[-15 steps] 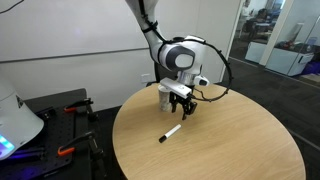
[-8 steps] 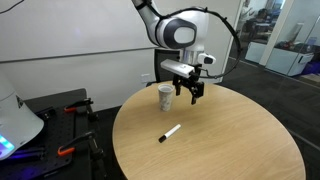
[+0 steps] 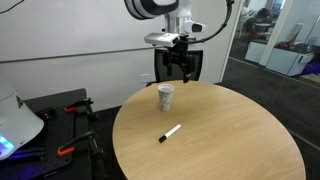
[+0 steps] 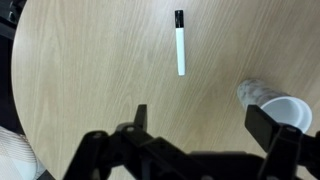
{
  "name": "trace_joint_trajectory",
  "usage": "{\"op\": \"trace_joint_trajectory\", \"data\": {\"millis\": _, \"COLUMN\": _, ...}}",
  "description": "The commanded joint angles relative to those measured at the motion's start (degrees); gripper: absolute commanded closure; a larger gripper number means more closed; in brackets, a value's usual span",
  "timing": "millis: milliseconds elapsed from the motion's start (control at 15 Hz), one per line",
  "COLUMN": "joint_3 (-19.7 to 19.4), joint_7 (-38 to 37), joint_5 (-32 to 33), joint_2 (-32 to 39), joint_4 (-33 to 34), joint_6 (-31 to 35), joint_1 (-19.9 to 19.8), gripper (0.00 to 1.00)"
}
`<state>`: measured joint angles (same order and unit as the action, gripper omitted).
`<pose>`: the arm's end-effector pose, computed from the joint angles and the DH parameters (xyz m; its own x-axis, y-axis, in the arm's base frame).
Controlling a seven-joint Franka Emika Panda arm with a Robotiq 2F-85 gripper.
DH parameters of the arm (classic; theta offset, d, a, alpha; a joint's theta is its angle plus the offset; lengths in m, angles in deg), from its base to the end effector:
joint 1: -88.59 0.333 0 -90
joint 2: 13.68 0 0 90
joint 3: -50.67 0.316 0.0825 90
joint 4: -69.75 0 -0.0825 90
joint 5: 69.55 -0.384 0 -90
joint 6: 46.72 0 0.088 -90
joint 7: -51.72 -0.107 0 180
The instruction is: Remove a marker from the mug and put it on the table
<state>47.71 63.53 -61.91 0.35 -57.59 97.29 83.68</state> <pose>0.5486 -0.0747 0.2684 0.9840 0.1768 0.0201 0.1739 -0.9795 0.1017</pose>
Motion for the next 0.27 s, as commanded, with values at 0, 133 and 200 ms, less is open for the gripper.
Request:
{"op": "trace_joint_trajectory", "data": {"millis": 0, "joint_3": -0.06, "joint_7": 0.02, "joint_5": -0.03, "joint_2": -0.67, "joint_4": -0.52, "joint_6": -0.16, "joint_1": 0.12, "gripper": 0.00}}
{"op": "trace_joint_trajectory", "data": {"millis": 133, "joint_3": -0.06, "joint_7": 0.02, "joint_5": -0.03, "joint_2": -0.86, "joint_4": -0.96, "joint_6": -0.08, "joint_1": 0.13, "gripper": 0.00}}
{"op": "trace_joint_trajectory", "data": {"millis": 200, "joint_3": -0.06, "joint_7": 0.02, "joint_5": -0.03, "joint_2": -0.86, "joint_4": -1.07, "joint_6": -0.03, "joint_1": 0.13, "gripper": 0.00}}
